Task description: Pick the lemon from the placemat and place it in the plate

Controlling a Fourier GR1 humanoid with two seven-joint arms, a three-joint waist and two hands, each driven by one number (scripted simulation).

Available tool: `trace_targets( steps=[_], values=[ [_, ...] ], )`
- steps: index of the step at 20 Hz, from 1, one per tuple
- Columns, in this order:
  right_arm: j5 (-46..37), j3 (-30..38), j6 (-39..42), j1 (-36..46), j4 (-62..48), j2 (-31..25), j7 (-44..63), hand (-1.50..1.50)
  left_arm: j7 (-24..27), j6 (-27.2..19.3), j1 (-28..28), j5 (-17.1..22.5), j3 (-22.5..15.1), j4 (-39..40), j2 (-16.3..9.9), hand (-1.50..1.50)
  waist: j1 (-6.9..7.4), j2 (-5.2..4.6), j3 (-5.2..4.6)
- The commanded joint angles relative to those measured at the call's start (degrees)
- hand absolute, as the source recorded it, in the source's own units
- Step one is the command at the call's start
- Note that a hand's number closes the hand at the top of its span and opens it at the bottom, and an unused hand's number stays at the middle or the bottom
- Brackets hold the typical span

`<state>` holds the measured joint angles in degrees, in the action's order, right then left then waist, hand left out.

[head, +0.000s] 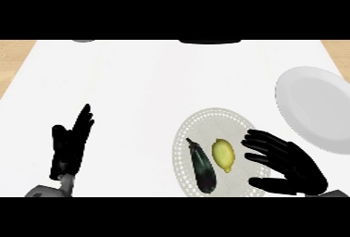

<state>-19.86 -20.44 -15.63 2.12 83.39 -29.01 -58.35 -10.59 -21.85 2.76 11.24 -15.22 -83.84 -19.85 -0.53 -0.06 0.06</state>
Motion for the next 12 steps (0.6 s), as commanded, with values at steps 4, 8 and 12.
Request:
trace_targets(
  steps=[4,8,12],
  values=[
    [-16.7,-1.6,-5.3,-4.0,11.9,-4.4,15.6,-1.50,-0.3,1.2,0.3,0.1,1.1,1.4,0.6,0.00,-0.34,0.31,-0.19],
    [-24.9,-3.6,1.9,-3.4,14.6,-7.3,26.9,-1.50,-1.1,1.6,1.2,-0.1,2.3,1.4,-0.4,0.00,-0.07,0.27,-0.19],
    [-33.5,-8.1,5.9,-3.7,16.0,-3.2,35.1,-1.50,-0.6,0.3,1.4,-2.3,0.8,1.3,2.7,0.00,0.25,0.15,-0.12]
  ],
)
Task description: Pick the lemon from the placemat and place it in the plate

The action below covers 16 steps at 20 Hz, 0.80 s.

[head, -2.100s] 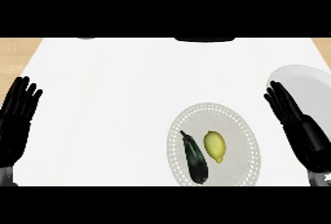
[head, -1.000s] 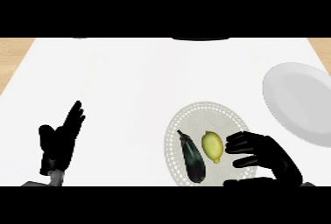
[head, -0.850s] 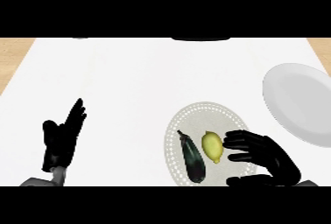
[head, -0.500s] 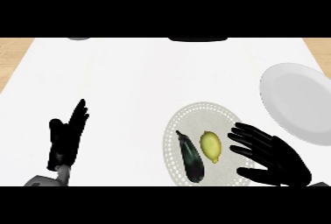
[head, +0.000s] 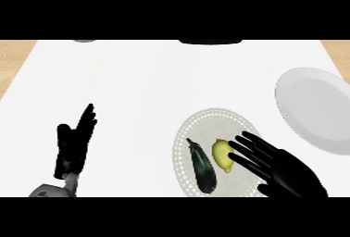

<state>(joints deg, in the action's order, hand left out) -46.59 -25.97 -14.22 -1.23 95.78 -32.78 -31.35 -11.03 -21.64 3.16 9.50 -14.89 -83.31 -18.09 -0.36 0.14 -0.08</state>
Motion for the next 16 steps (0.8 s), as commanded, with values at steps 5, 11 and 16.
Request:
trace_targets(
  steps=[5,11,16],
  values=[
    [-10.2,-1.0,8.1,1.1,0.9,5.3,10.3,-1.50,4.0,2.0,-0.8,-2.6,1.7,2.9,3.0,0.00,0.33,-0.12,0.06],
    [-13.6,1.0,13.3,4.5,0.3,9.7,9.9,-1.50,0.0,4.8,0.2,-4.2,4.3,2.1,3.5,0.00,0.34,-0.12,0.07],
    [-16.0,2.6,8.9,3.8,-7.9,11.9,4.9,-1.50,-2.2,4.2,-1.7,-6.8,5.0,-3.2,4.1,0.00,0.49,-0.12,0.09]
  ],
)
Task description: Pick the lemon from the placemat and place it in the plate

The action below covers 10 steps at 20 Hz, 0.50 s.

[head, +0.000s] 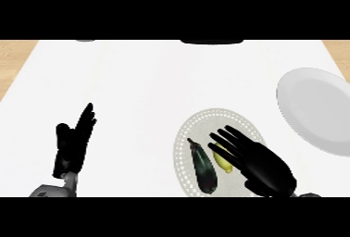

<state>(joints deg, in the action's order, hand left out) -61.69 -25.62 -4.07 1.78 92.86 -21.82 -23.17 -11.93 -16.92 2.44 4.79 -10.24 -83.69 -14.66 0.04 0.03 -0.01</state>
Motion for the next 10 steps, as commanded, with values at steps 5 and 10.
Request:
trace_targets(
  steps=[5,10],
  values=[
    [-3.6,2.5,3.2,3.9,-5.4,5.4,-2.2,-1.50,-0.1,2.9,-0.8,-2.8,2.1,-0.1,2.1,0.00,0.09,-0.02,0.01],
    [-4.1,5.5,2.4,2.4,-6.2,5.2,-5.1,-1.50,-0.5,3.9,0.1,-3.4,4.6,-0.9,3.0,0.00,-0.02,-0.01,0.01]
  ],
)
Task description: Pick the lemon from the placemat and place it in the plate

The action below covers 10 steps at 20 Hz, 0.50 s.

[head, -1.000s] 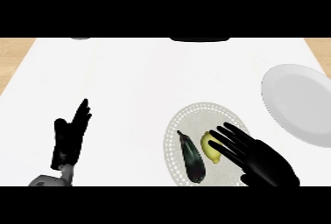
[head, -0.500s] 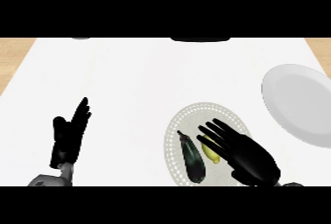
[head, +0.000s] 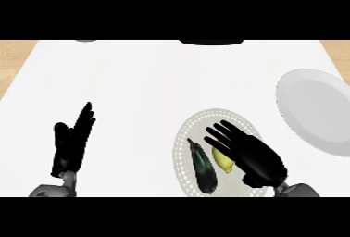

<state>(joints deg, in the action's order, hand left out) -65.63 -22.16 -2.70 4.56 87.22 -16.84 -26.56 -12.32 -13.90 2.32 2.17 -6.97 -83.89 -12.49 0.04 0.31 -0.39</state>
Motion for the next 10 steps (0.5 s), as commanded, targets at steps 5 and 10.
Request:
trace_targets(
  steps=[5,10],
  values=[
    [-3.2,1.9,-2.1,3.5,-8.1,4.0,-2.2,1.50,1.4,3.3,-0.2,-0.3,2.8,1.4,0.3,0.00,0.11,-0.34,0.39],
    [-4.7,2.6,-6.8,5.7,-8.8,4.9,-4.7,1.50,-3.5,0.0,0.8,-3.3,1.0,-2.1,2.0,0.00,0.18,-0.32,0.41]
  ],
)
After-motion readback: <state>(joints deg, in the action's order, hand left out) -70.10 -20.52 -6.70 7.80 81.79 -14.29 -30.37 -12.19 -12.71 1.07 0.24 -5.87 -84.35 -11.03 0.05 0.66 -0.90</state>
